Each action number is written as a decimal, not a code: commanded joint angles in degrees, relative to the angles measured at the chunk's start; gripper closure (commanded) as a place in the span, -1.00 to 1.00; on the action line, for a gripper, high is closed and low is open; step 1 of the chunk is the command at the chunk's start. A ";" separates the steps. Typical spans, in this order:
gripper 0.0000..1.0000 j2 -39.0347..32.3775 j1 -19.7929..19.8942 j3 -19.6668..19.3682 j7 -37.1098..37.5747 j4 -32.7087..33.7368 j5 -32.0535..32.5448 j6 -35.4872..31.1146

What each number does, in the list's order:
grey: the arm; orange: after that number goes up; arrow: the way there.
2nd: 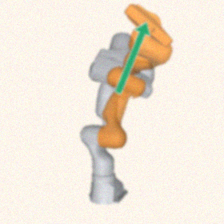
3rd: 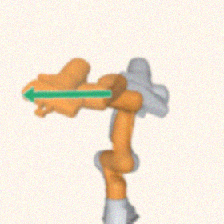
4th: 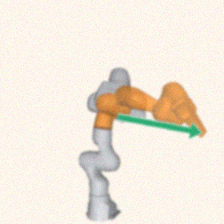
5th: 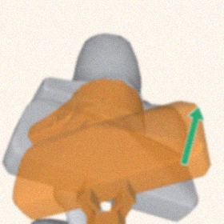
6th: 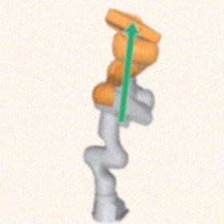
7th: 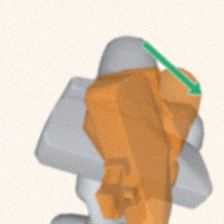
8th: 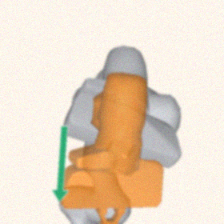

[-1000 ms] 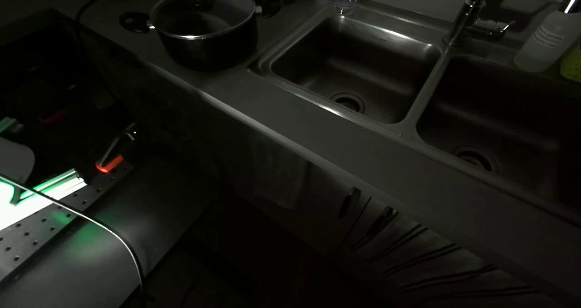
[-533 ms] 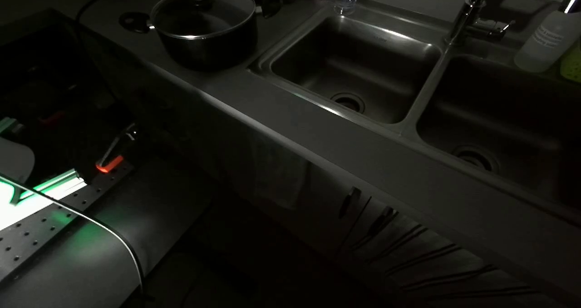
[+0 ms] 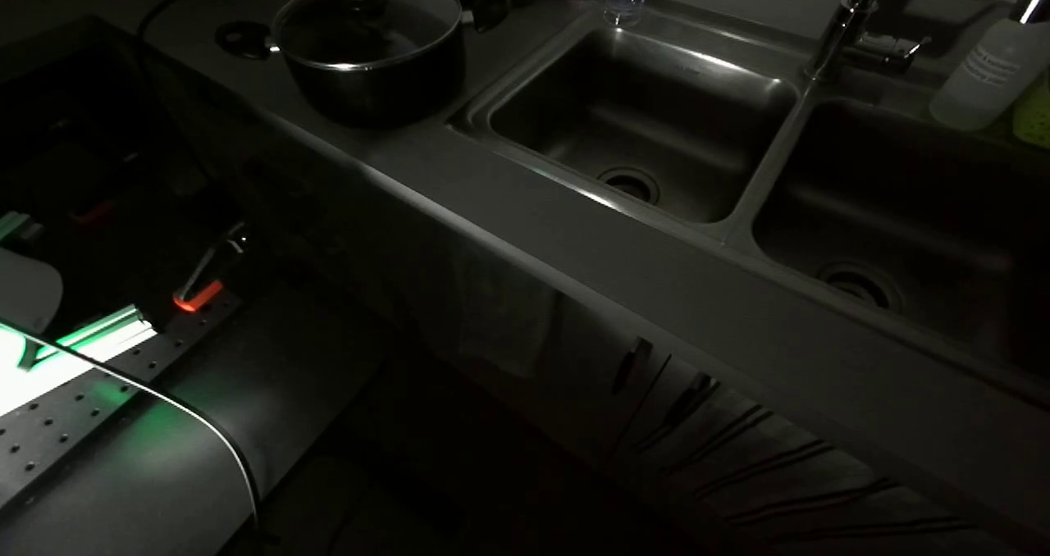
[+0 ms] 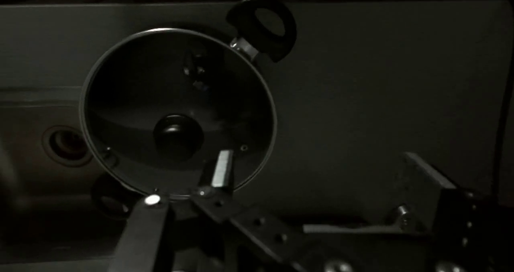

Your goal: Remove the glass lid from the black pot.

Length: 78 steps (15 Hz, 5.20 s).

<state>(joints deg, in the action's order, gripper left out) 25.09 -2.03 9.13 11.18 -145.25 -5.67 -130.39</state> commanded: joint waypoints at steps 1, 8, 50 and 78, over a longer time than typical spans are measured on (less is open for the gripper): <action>-1.00 -4.44 3.45 -0.91 4.35 0.68 4.53 -4.33; -1.00 -14.58 9.36 -2.73 13.75 3.64 13.25 -7.95; 0.50 -23.37 1.72 -9.89 11.20 7.07 15.20 -12.61; 0.50 -29.89 -7.20 7.48 16.70 16.17 26.29 -11.05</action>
<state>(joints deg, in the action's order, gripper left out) 3.52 -8.51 16.76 22.34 -136.37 15.01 -142.73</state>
